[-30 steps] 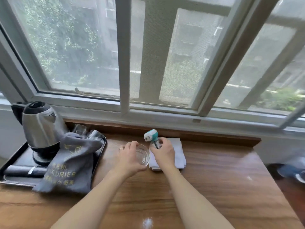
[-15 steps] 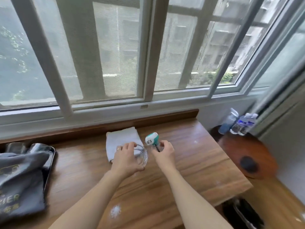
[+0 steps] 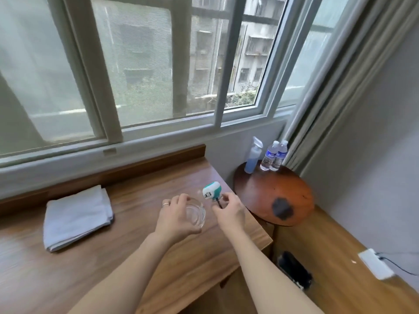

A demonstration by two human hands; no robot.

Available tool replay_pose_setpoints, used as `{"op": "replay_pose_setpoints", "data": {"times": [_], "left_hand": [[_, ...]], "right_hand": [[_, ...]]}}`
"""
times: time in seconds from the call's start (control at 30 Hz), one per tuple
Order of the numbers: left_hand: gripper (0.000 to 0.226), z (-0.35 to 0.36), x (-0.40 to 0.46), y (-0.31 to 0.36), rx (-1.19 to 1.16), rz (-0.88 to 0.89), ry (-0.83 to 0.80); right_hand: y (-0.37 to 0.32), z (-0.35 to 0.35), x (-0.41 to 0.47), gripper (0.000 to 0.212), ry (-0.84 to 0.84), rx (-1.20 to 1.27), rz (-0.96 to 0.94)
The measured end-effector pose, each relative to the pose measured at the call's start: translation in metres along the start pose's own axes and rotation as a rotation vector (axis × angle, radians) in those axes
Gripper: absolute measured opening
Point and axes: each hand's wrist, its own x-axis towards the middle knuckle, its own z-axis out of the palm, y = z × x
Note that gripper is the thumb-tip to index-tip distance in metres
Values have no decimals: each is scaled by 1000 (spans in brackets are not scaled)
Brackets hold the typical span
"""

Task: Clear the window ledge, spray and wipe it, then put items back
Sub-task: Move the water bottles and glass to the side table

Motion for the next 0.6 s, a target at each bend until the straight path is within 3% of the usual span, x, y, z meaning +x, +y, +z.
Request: {"op": "replay_pose_setpoints", "data": {"times": [0.13, 0.33, 0.6], "left_hand": [[100, 38, 25, 54, -9, 11, 2], [92, 80, 53, 118, -18, 32, -40], [84, 113, 98, 162, -3, 94, -71]], "right_hand": [[41, -46, 33, 37, 31, -22, 17], [89, -100, 68, 39, 41, -27, 49], [129, -116, 115, 39, 67, 0, 104]]}}
